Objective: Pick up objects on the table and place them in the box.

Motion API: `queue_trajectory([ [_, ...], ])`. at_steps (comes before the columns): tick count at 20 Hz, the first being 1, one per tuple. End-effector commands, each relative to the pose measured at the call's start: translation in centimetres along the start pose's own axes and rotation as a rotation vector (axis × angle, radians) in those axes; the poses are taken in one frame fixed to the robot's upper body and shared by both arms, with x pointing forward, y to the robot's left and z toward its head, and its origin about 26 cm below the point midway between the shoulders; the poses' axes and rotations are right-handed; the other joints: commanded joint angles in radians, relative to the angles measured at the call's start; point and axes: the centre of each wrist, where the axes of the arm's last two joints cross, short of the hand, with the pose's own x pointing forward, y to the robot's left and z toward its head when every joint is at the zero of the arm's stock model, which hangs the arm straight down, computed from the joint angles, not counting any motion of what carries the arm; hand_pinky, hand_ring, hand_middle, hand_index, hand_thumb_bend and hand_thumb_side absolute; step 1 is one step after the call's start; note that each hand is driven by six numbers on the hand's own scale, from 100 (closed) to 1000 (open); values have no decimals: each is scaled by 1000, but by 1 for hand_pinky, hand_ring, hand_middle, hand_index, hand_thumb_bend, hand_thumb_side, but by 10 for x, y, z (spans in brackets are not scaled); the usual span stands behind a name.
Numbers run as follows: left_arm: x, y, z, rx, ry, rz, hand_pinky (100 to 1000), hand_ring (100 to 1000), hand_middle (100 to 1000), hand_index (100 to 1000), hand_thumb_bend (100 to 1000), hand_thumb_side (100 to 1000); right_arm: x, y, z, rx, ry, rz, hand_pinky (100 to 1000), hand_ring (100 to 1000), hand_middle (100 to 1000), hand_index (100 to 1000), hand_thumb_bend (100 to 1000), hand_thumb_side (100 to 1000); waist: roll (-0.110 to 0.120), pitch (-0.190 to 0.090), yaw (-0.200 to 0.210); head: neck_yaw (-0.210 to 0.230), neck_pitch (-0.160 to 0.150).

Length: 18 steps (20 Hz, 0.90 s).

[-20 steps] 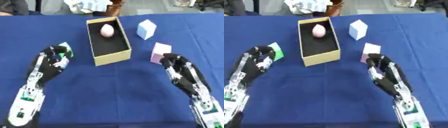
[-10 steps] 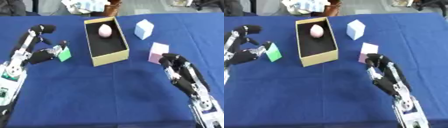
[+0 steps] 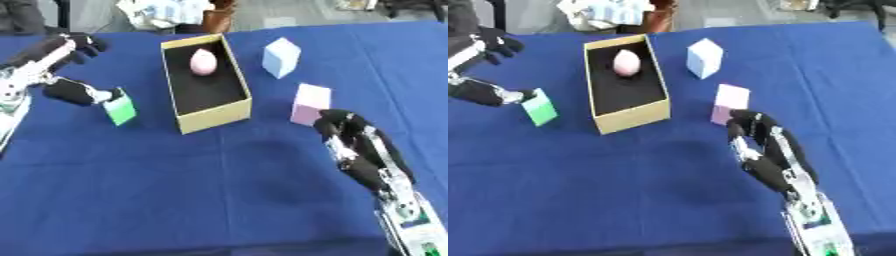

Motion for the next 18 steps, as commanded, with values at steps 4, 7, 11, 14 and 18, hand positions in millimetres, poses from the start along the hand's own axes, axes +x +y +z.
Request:
queue_trajectory([
  [4,-16,11,-15,-96,78,-86,819,789,802,882,668,313,2,-4,0,11,-8,18,774,735,641,778,100,474,12,-31,5,-10,-3],
  [7,-17,8,-23,-134,83,-93,821,784,801,882,685,318,2,-3,1,13,-7,16,774,735,641,778,100,474,11,-34,6,-12,-4],
  [11,-20,-1,-33,-189,96,-90,815,775,793,879,685,312,2,-2,1,16,-6,13,774,735,641,778,100,474,9,-36,6,-15,-5],
  [14,-21,-9,-39,-224,93,-85,800,771,787,874,683,312,2,-2,1,16,-5,12,774,735,641,777,100,474,8,-36,4,-16,-6],
  [18,-20,-17,-44,-252,80,-81,777,757,772,860,662,306,2,-2,1,15,-5,11,774,735,641,777,100,474,8,-35,1,-18,-6],
])
